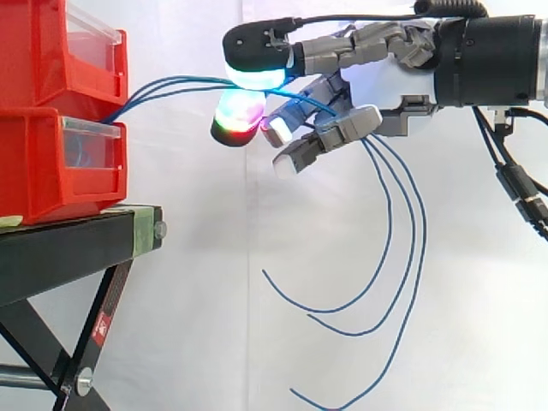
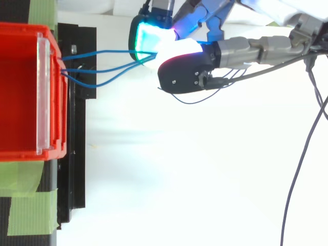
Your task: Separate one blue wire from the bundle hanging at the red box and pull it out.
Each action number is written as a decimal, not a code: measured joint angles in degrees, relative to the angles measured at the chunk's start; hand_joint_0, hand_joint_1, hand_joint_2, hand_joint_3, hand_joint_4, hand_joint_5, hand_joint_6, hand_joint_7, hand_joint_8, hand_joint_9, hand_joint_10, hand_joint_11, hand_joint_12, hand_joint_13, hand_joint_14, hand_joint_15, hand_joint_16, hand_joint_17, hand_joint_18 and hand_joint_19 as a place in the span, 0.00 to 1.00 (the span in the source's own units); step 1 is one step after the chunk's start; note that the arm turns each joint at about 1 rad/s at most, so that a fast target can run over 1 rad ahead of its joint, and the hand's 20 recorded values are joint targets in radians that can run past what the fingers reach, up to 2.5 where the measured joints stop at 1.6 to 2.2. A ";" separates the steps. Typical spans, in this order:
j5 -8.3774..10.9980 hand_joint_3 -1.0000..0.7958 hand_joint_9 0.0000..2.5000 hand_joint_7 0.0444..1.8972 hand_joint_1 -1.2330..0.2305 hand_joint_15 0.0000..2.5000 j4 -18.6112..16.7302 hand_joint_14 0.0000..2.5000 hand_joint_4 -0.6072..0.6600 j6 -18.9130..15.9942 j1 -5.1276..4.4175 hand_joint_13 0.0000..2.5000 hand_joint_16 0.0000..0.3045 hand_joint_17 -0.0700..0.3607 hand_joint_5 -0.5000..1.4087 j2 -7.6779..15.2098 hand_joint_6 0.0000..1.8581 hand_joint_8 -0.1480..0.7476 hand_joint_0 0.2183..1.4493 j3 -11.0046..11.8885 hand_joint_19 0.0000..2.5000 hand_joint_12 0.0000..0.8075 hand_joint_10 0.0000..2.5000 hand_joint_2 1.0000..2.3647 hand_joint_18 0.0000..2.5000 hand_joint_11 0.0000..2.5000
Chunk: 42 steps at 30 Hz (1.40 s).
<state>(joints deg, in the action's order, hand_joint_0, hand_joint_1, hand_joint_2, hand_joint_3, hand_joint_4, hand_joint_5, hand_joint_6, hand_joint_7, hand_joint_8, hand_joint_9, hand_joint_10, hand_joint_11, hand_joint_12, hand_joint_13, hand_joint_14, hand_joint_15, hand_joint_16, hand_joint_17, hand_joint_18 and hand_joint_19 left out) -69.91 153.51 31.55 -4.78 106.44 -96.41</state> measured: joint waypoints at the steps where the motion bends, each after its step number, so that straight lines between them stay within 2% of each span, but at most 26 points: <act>1: 0.02 0.46 0.42 0.50 0.31 0.54 0.00 0.24 0.63 -0.02 -0.02 0.59 0.18 0.44 0.16 0.00 0.44 0.57 0.36 0.00 0.25 0.37 0.01 0.02 0.29 0.49; 11: 0.05 0.44 0.41 0.50 0.30 0.53 -0.05 0.24 0.64 -0.41 -0.03 0.59 0.18 0.44 0.15 0.00 0.44 0.57 0.36 0.00 0.25 0.37 0.01 0.02 0.29 0.48; 14: 0.13 0.41 0.42 0.50 0.31 0.53 -0.05 0.24 0.64 -0.57 -0.05 0.59 0.18 0.45 0.15 0.00 0.44 0.57 0.36 0.00 0.24 0.37 0.01 0.02 0.29 0.48; 17: 0.34 0.40 0.42 0.50 0.31 0.54 -0.01 0.24 0.63 -2.12 -0.21 0.59 0.18 0.45 0.15 0.00 0.44 0.57 0.35 0.00 0.24 0.37 0.01 0.01 0.29 0.48; 24: 0.55 0.43 0.43 0.50 0.33 0.53 0.69 0.24 0.64 -9.73 -0.58 0.59 0.18 0.45 0.15 0.00 0.44 0.56 0.36 0.00 0.24 0.38 0.01 0.02 0.29 0.51; 27: 0.52 0.43 0.43 0.51 0.33 0.53 1.55 0.25 0.64 -11.21 -0.71 0.58 0.18 0.45 0.15 0.00 0.44 0.55 0.36 0.00 0.24 0.38 0.01 0.02 0.28 0.52; 33: 0.52 0.40 0.40 0.50 0.30 0.53 2.79 0.24 0.64 -12.95 -0.90 0.57 0.18 0.45 0.15 0.00 0.44 0.54 0.36 0.00 0.25 0.37 0.01 0.01 0.27 0.52; 42: 0.53 0.38 0.37 0.50 0.24 0.53 2.93 0.23 0.64 -13.17 -0.95 0.56 0.18 0.45 0.14 0.00 0.45 0.52 0.39 0.00 0.23 0.39 0.00 0.01 0.27 0.54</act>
<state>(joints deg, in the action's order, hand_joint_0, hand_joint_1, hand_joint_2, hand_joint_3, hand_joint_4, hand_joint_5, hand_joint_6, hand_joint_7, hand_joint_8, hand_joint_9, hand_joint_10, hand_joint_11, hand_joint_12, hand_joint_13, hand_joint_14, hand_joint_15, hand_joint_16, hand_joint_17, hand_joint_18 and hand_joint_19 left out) -69.38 156.44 18.37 -5.72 106.43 -96.42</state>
